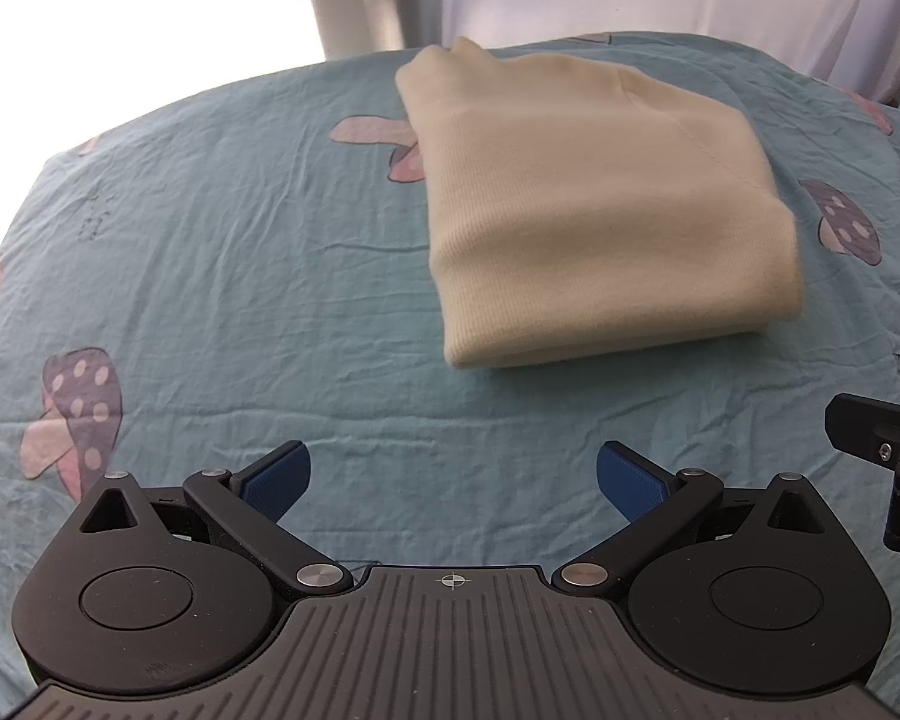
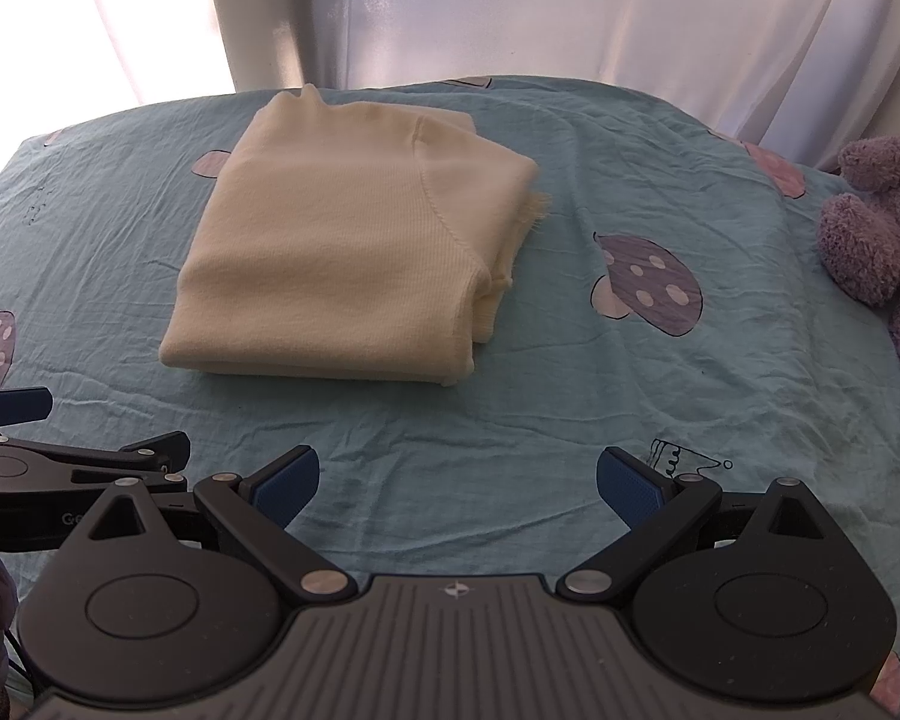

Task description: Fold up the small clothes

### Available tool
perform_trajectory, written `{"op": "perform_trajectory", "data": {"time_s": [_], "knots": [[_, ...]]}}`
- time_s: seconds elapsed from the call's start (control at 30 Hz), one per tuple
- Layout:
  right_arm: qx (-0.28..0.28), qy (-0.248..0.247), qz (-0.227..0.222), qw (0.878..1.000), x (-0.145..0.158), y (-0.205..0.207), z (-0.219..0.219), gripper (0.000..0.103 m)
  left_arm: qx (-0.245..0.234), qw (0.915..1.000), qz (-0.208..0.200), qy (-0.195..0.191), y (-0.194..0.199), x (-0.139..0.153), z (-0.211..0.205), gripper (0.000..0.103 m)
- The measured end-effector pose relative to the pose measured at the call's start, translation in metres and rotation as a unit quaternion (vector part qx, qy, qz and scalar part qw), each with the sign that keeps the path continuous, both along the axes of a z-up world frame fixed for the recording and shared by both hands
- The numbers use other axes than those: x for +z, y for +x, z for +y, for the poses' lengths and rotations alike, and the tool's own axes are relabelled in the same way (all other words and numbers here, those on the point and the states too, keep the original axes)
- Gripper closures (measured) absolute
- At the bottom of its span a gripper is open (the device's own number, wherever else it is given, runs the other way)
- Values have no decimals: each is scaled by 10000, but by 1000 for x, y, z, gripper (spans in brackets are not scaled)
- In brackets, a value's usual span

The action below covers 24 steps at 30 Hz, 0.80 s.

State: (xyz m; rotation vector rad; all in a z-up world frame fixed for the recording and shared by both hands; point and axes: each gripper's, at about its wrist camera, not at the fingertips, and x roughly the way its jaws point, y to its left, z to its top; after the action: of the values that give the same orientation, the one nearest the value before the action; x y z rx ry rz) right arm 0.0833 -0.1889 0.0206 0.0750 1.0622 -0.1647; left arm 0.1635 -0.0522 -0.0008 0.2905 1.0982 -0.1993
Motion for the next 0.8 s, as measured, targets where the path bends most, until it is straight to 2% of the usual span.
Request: {"op": "perform_trajectory", "data": {"time_s": [0.8], "knots": [[-12, 16, -28, 10000, 0, -1, -2, 4, -23, 10000, 20, -7, 0, 0, 0, 0]]}}
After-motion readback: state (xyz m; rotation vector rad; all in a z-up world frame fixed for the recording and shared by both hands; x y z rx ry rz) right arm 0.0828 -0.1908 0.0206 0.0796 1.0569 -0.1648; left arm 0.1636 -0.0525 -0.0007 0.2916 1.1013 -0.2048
